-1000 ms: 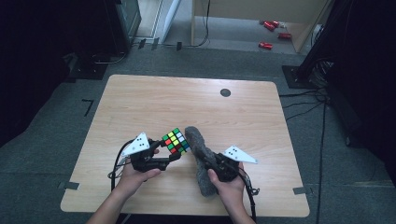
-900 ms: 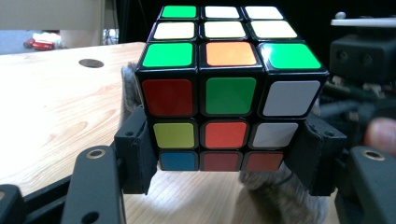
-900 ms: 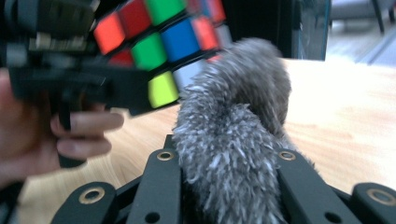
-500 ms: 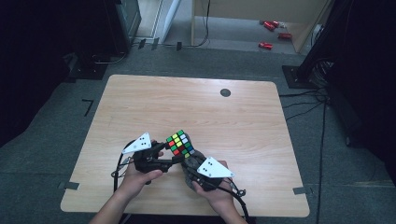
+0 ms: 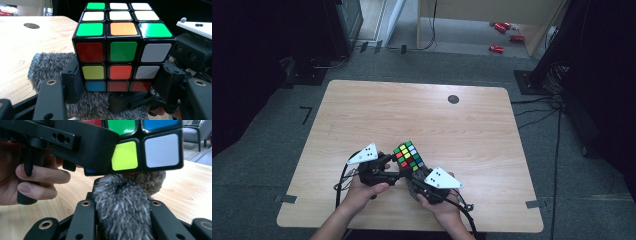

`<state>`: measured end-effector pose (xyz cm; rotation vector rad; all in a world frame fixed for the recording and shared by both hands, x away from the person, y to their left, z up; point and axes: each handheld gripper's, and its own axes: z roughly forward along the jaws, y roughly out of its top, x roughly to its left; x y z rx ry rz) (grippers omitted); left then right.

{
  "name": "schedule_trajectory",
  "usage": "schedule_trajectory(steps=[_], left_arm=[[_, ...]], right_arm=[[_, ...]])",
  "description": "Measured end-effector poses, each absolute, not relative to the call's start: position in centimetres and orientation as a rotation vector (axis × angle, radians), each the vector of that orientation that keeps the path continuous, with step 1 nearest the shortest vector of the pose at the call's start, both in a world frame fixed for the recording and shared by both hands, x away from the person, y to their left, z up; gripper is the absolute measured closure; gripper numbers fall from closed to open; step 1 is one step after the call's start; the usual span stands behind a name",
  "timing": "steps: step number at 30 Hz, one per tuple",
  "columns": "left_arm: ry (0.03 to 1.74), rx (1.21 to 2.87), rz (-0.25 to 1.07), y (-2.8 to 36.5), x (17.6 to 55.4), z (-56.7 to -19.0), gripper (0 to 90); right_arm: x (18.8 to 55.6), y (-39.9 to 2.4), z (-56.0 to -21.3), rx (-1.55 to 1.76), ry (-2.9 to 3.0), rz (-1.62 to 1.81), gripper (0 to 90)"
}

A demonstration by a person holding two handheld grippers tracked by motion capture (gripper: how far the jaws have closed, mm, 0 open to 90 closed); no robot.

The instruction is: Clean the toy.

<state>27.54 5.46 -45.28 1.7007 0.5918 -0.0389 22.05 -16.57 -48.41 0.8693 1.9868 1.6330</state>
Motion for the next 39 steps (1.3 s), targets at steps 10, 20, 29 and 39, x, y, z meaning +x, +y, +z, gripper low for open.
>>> schedule_trajectory(steps=[10,20,29,39], left_arm=[[0.605,1.722,-0.038,5.3,27.6,-45.3,35.4],[0.610,1.721,-0.036,5.6,27.7,-45.2,35.4],[0.606,1.750,-0.007,5.3,27.5,-45.3,35.4],[0.613,1.750,-0.013,5.2,27.6,-45.4,35.4]], right_arm=[[22.8,-18.2,-48.4,0.973,1.885,1.633,72.4],[22.9,-18.7,-48.3,0.995,1.861,1.649,72.3],[22.2,-16.6,-48.9,0.936,1.970,1.655,72.3],[22.6,-17.9,-48.7,0.999,1.891,1.631,72.4]])
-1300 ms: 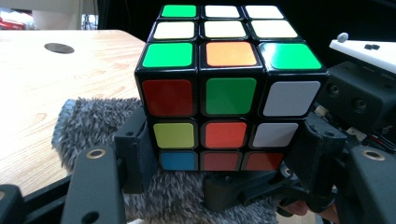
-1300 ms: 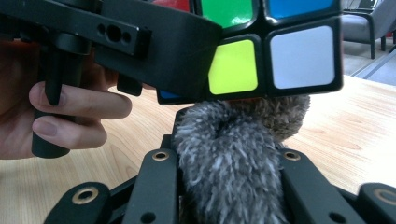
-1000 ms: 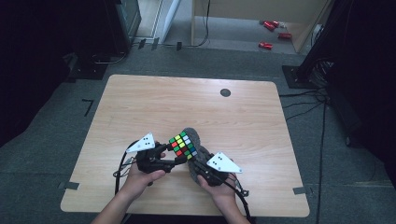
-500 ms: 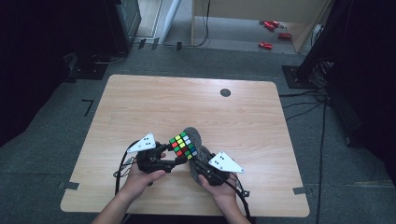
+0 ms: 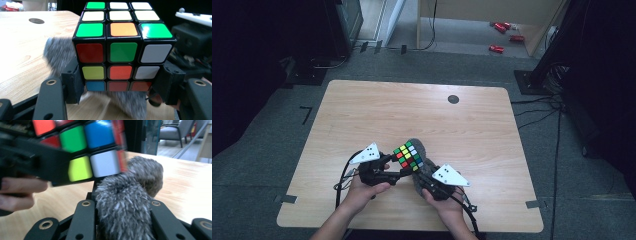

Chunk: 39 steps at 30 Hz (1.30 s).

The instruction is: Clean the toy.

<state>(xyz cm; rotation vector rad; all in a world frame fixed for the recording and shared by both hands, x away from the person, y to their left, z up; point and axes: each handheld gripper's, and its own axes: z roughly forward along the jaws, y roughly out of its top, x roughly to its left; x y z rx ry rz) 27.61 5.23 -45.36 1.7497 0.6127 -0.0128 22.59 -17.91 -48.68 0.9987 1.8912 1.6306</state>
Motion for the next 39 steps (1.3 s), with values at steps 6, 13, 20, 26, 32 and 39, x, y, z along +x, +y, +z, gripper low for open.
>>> schedule_trajectory(steps=[6,13,20,26,32,39], left_arm=[[0.617,1.751,0.003,5.5,27.6,-45.2,35.4],[0.628,1.759,0.006,5.6,27.7,-45.3,35.4],[0.629,1.763,0.005,5.4,27.7,-45.3,35.4],[0.629,1.757,0.000,5.5,27.7,-45.3,35.4],[0.633,1.768,0.003,5.4,27.7,-45.4,35.4],[0.677,1.794,0.064,6.5,28.4,-45.6,35.4]], right_arm=[[21.8,-16.2,-48.8,0.888,1.971,1.618,72.2],[22.5,-18.2,-48.4,0.966,1.882,1.610,72.3],[21.8,-16.2,-48.9,0.892,1.975,1.613,71.9],[22.6,-18.1,-48.3,0.993,1.884,1.609,72.0],[22.2,-17.0,-48.7,0.947,1.946,1.614,71.8],[22.9,-18.3,-48.5,0.977,2.001,1.556,66.2]])
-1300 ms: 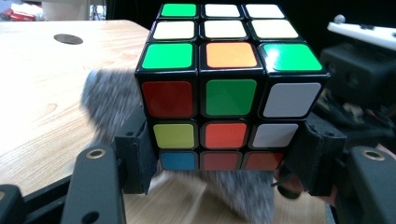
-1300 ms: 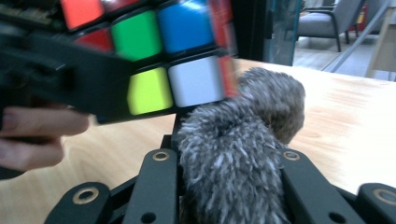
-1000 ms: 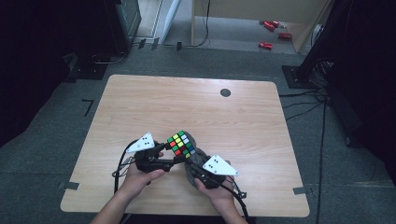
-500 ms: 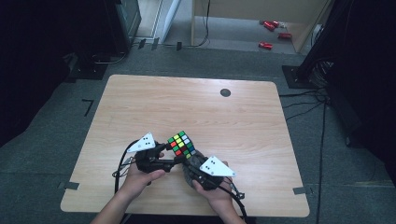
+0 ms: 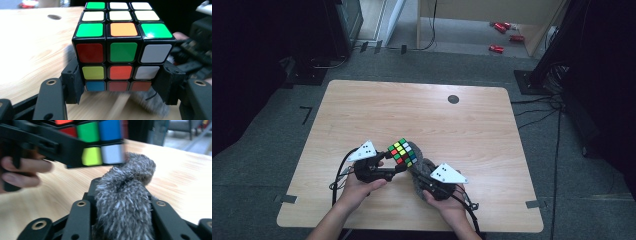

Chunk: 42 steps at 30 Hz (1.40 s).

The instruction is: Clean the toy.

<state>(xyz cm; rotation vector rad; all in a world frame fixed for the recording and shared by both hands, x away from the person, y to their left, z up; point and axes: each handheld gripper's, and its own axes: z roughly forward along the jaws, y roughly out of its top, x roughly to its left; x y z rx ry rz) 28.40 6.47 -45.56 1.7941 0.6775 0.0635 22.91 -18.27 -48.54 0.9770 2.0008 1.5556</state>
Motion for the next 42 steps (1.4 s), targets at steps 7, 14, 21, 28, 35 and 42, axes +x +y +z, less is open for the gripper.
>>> schedule_trajectory(steps=[7,14,21,28,35,42], left_arm=[[0.742,1.824,0.106,7.0,29.0,-46.1,35.4],[0.738,1.827,0.106,6.9,28.9,-46.2,35.4],[0.732,1.836,0.108,6.7,28.8,-46.3,35.4],[0.730,1.845,0.119,6.6,28.7,-46.4,35.4],[0.751,1.848,0.132,6.6,28.8,-46.4,35.3],[0.730,1.889,0.164,5.8,28.5,-46.6,35.4]], right_arm=[[24.0,-20.1,-48.8,1.079,2.008,1.443,60.0],[24.7,-19.6,-50.7,1.029,2.125,1.218,61.8],[25.3,-19.9,-51.9,1.094,2.161,1.150,61.5],[25.6,-20.8,-51.1,1.153,2.201,1.166,28.3],[25.7,-22.9,-49.4,1.181,2.167,1.218,12.8],[25.2,-23.6,-46.8,1.184,2.048,1.304,13.0]])
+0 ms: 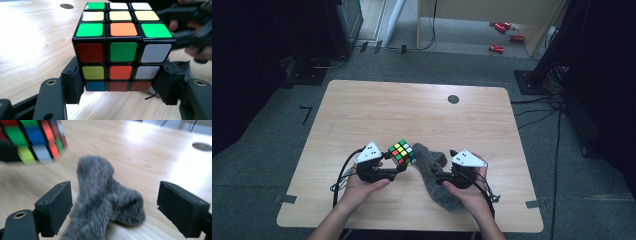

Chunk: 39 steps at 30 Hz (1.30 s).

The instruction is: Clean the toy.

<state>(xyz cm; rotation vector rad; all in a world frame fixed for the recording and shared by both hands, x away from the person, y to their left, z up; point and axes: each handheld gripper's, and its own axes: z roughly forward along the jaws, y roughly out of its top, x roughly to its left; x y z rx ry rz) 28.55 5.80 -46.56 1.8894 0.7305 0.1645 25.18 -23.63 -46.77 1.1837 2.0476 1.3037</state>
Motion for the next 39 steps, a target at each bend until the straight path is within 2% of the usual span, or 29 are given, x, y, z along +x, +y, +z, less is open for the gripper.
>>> schedule_trajectory(steps=[10,20,25,39], left_arm=[[0.669,2.011,0.279,3.4,27.5,-47.0,35.4],[0.621,2.063,0.350,2.0,26.7,-47.2,35.3],[0.576,2.096,0.432,1.3,26.0,-47.3,35.4],[0.500,2.086,0.555,0.4,24.9,-47.2,35.3]], right_arm=[[23.8,-20.9,-44.3,1.152,2.018,1.452,13.5],[23.4,-19.0,-44.6,1.145,2.051,1.477,14.1],[23.4,-18.4,-45.0,1.157,2.067,1.458,14.2],[23.5,-17.9,-45.8,1.241,2.052,1.438,24.0]])
